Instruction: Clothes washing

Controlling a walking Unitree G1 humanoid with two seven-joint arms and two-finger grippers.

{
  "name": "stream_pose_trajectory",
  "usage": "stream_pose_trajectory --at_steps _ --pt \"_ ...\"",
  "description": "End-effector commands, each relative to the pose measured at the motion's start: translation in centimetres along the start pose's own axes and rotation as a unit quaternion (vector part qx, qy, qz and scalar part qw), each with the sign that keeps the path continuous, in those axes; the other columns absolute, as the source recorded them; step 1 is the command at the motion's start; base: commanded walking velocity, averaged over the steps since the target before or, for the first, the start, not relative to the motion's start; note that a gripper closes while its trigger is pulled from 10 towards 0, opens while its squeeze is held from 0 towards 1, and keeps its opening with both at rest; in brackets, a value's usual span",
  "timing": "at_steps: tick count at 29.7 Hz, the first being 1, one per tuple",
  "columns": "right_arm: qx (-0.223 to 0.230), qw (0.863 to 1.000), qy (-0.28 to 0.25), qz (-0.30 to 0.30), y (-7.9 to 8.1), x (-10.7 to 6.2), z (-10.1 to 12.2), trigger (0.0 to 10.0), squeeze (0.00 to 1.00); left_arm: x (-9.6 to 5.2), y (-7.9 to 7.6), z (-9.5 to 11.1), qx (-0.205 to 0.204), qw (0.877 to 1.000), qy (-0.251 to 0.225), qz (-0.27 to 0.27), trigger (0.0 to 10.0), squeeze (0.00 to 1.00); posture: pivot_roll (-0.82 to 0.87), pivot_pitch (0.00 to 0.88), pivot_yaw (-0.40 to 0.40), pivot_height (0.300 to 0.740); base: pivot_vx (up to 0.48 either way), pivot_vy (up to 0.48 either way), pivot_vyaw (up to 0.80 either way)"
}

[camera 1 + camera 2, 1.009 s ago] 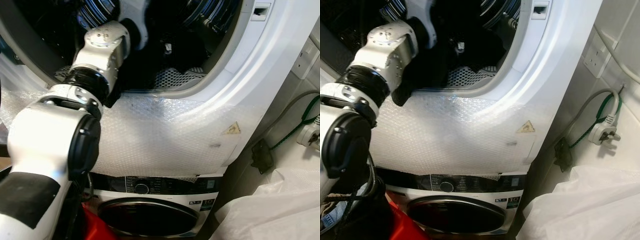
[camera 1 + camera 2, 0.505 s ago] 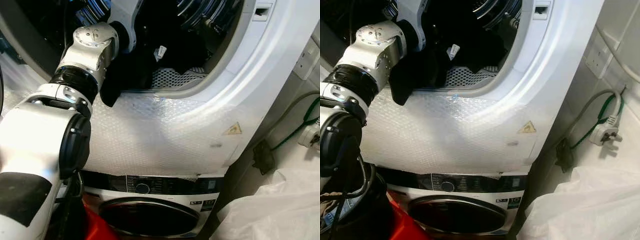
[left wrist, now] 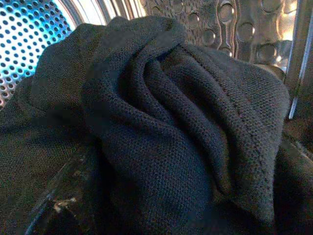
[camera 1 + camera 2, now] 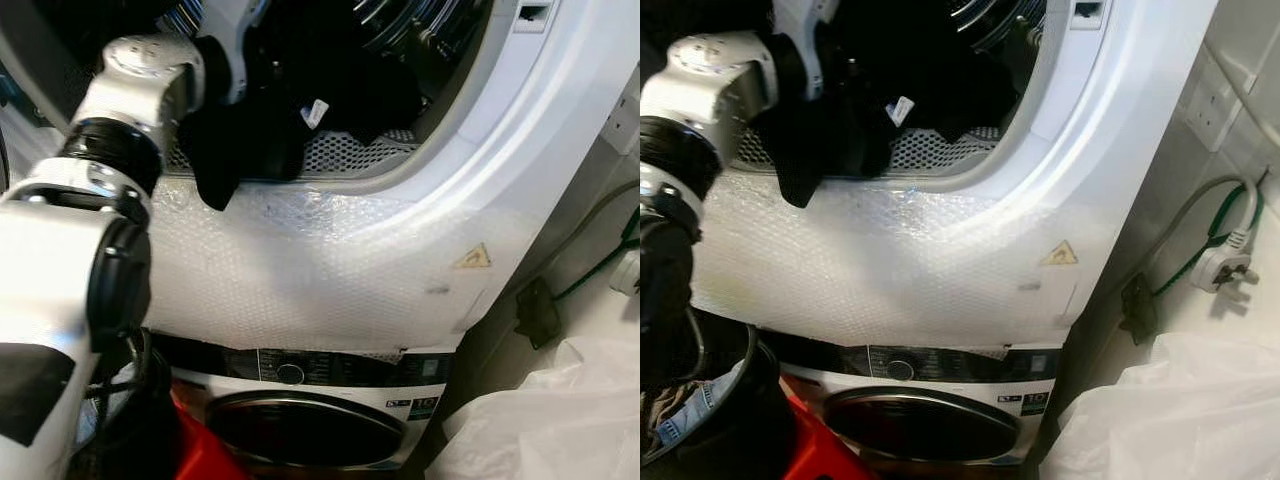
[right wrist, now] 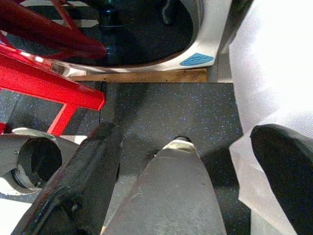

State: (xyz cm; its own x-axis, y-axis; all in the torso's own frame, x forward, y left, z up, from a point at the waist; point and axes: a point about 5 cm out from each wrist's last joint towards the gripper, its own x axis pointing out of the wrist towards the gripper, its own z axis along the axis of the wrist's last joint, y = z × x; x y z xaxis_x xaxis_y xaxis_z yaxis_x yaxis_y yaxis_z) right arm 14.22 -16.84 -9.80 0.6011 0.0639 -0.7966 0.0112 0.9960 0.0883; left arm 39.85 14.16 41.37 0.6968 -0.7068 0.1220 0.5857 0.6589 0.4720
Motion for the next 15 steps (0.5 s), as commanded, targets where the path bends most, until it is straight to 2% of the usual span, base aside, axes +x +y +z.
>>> stream_pose_trajectory --at_steps 1,3,6,9,10,12,15 --pt "0.009 1.000 0.027 0.003 0.5 -0.3 -1.4 10.0 0.00 -1.1 0.5 -1.6 -0.001 0.999 0.045 -0.010 10.0 1.00 0.06 0.125 0.072 0.740 0.000 0.000 0.00" --pt "0.009 1.000 0.028 0.003 0.6 -0.3 -1.5 10.0 0.00 -1.3 0.6 -1.5 0.000 0.999 0.044 -0.011 10.0 1.00 0.06 0.123 0.073 0.740 0.000 0.000 0.00" --pt "0.011 0.999 0.031 0.006 1.0 -0.3 -1.6 10.0 0.00 -2.7 0.6 -0.6 -0.008 0.997 0.013 -0.081 10.0 1.00 0.06 0.112 0.084 0.740 0.000 0.000 0.00" --pt "0.011 0.999 0.031 0.006 1.1 -0.2 -1.6 10.0 0.00 -3.0 0.6 -0.5 -0.004 0.996 0.009 -0.092 10.0 1.00 0.06 0.109 0.086 0.740 0.000 0.000 0.00" --pt "0.012 0.999 0.030 0.007 1.2 -0.2 -1.5 10.0 0.00 -3.7 0.7 0.0 0.007 0.994 -0.001 -0.106 10.0 1.00 0.06 0.106 0.088 0.740 0.000 0.000 0.00" --pt "0.012 0.999 0.030 0.007 1.2 -0.2 -1.5 10.0 0.00 -3.7 0.7 0.0 0.007 0.994 -0.001 -0.106 10.0 1.00 0.06 0.106 0.088 0.740 0.000 0.000 0.00" --pt "0.013 0.999 0.028 0.009 1.5 -0.1 -1.3 10.0 0.00 -5.2 1.1 1.0 0.024 0.994 -0.010 -0.107 10.0 1.00 0.07 0.104 0.093 0.740 0.000 0.000 0.00"
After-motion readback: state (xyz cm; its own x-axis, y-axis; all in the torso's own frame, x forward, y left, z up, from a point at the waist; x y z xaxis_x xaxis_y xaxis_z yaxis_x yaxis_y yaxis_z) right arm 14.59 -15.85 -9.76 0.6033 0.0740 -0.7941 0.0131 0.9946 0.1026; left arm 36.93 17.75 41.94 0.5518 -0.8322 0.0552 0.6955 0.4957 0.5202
